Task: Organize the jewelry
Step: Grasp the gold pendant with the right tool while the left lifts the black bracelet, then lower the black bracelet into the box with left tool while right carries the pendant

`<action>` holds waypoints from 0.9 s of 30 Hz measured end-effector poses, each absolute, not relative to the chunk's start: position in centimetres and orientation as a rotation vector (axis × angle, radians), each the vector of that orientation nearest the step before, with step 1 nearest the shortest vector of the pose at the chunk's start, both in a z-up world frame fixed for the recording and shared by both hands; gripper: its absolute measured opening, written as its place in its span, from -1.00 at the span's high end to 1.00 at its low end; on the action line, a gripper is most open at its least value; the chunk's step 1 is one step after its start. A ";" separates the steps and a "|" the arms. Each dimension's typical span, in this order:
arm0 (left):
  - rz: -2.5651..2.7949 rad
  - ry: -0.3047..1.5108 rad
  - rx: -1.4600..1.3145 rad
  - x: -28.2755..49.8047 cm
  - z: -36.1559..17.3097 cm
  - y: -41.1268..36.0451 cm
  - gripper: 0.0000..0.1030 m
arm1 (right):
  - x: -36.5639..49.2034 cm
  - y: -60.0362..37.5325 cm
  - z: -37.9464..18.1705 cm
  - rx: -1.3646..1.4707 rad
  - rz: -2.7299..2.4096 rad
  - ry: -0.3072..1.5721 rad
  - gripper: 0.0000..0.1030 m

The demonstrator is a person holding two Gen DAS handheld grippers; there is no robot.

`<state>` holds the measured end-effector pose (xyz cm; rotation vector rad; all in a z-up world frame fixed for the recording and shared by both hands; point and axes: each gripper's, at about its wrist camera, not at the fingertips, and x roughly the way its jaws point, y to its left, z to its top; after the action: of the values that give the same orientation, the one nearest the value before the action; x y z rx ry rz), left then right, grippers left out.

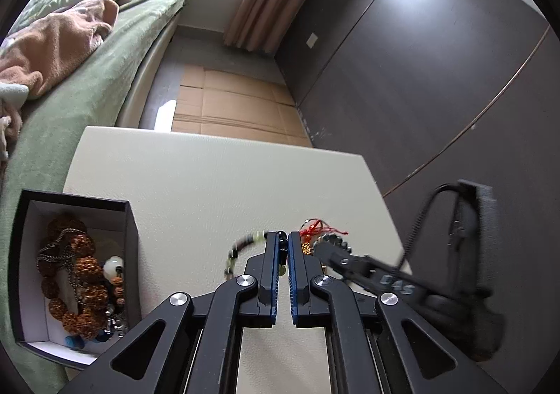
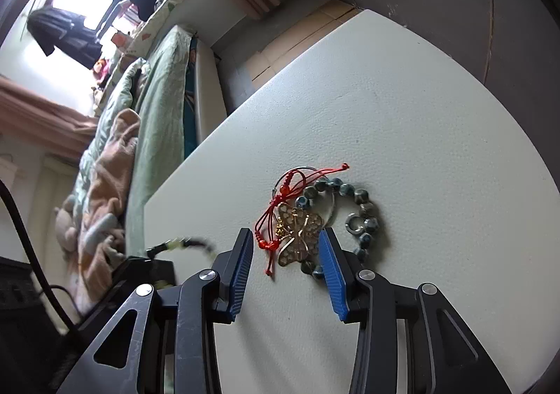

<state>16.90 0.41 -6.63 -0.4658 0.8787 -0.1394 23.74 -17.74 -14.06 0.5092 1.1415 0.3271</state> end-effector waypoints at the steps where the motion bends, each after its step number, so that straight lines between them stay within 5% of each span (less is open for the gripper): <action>1: -0.141 0.873 -0.471 16.8 -6.4 0.7 0.91 | 23.7 -17.5 -14.1 0.494 0.323 1.138 0.20; 6: -0.149 0.852 -0.488 16.2 -5.8 1.4 0.91 | 23.8 -16.6 -14.2 0.403 0.283 1.131 0.20; 12: -0.149 0.827 -0.524 15.2 -4.9 2.9 0.91 | 23.2 -17.0 -13.8 0.376 0.250 1.105 0.71; 27: -0.103 0.703 -0.571 11.0 -1.3 8.4 0.91 | 20.3 -17.5 -11.1 0.480 0.342 1.021 0.73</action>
<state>10.97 8.41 -1.34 -0.5706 0.7031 -0.1029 20.25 -17.51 -11.08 0.4804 1.0207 0.3415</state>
